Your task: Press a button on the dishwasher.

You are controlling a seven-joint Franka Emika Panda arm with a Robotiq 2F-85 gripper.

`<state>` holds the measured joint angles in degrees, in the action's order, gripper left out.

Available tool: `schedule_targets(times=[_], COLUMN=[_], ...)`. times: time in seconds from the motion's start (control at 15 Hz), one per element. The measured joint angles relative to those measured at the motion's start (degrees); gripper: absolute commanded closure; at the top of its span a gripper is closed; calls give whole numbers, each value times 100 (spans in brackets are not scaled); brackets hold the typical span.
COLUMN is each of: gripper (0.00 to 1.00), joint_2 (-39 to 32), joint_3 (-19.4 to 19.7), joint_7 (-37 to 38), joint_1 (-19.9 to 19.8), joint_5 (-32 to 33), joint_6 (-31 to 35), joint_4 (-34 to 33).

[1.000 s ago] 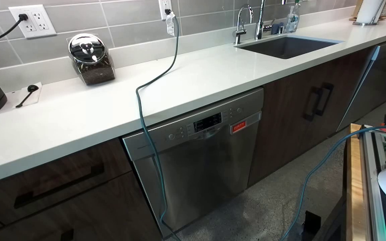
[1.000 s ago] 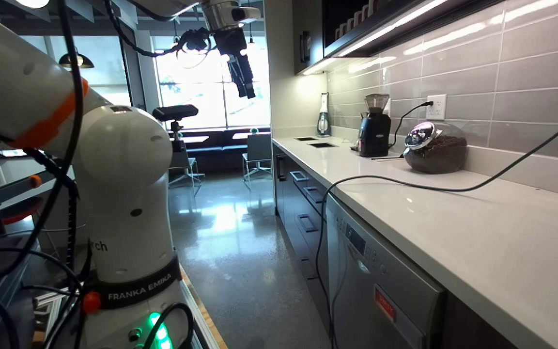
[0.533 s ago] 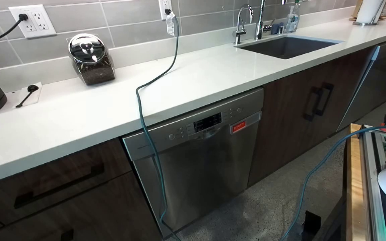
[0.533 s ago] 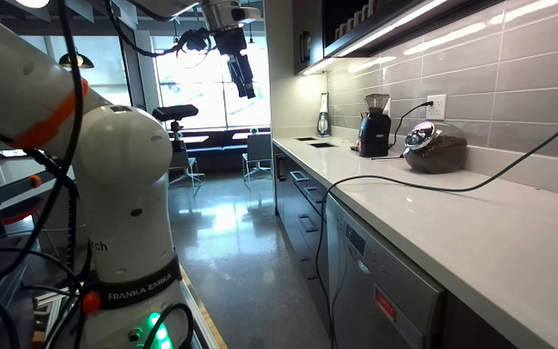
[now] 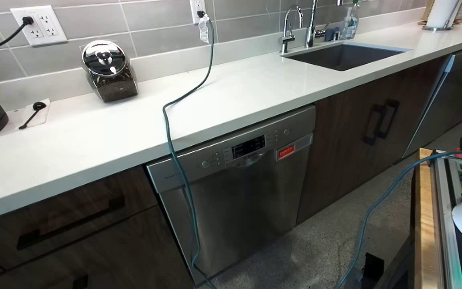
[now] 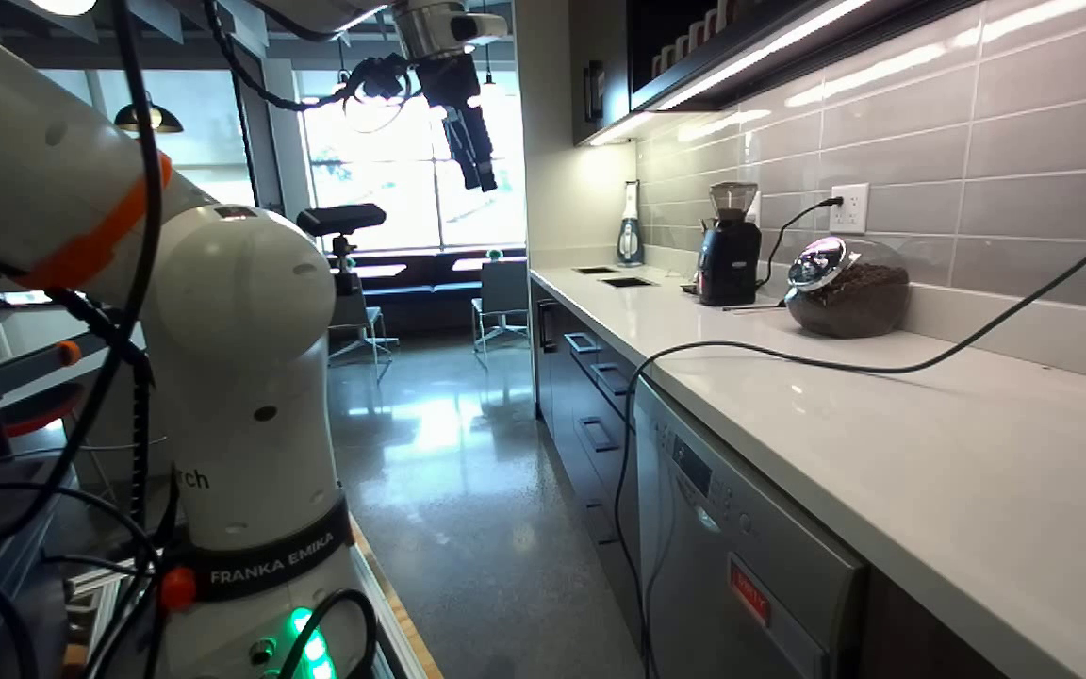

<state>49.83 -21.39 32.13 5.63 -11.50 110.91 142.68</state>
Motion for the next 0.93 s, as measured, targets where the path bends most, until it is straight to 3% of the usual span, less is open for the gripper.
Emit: schedule_targets(times=[0.27,0.53,0.93], gripper=[0,0,0], joint_2=[-60,-572,-1784], joint_3=[-6,-81,-209], joint_7=[-45,-176,-177], joint_1=[5,79,197], joint_5=[-3,-65,-144], joint_6=[0,138,1336], joint_4=[13,213,737])
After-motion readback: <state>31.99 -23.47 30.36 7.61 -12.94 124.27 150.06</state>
